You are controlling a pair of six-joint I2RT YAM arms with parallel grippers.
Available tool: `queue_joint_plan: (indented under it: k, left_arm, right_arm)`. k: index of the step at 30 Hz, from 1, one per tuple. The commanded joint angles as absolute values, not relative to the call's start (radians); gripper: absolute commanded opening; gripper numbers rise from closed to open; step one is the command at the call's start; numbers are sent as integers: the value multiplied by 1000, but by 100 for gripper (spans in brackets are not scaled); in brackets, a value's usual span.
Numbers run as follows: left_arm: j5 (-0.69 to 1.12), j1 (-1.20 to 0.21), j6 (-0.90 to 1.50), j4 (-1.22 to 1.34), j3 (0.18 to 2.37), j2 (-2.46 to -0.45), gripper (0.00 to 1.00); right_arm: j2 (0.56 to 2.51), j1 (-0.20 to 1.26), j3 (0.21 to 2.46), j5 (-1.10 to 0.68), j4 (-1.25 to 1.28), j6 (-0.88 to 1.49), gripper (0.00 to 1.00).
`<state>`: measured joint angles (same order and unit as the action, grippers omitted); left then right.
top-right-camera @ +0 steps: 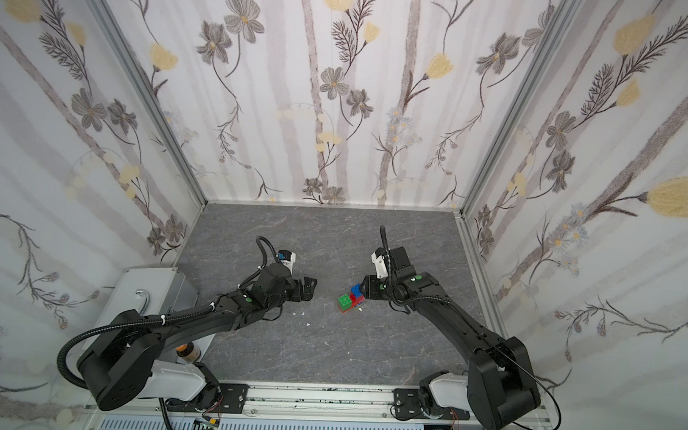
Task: Assemble the number 4 with lego
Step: Adjust the lego brick at the center of the board.
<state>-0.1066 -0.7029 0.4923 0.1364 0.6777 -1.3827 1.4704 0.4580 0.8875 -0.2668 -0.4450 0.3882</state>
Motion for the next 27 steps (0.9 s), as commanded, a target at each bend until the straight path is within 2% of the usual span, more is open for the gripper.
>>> queue_joint_plan:
  k: [1,10,15,27]
  left_arm:
    - [-92,-703,537,48,715,-1404,100]
    - [-40,-708,587,-21,779,-1494,100]
    - [-69,-707,586,-23,781,-1499,100]
    - [-101,-706,557,-75,815,-1505,100]
  right_arm:
    - [1484,458,902,-262,-459,373,48]
    - [1465,459,915,-286,-456,357,52]
    - [1401,460,905,-314,-411,291,69]
    - [1543,548,968,-196,-423,203,73]
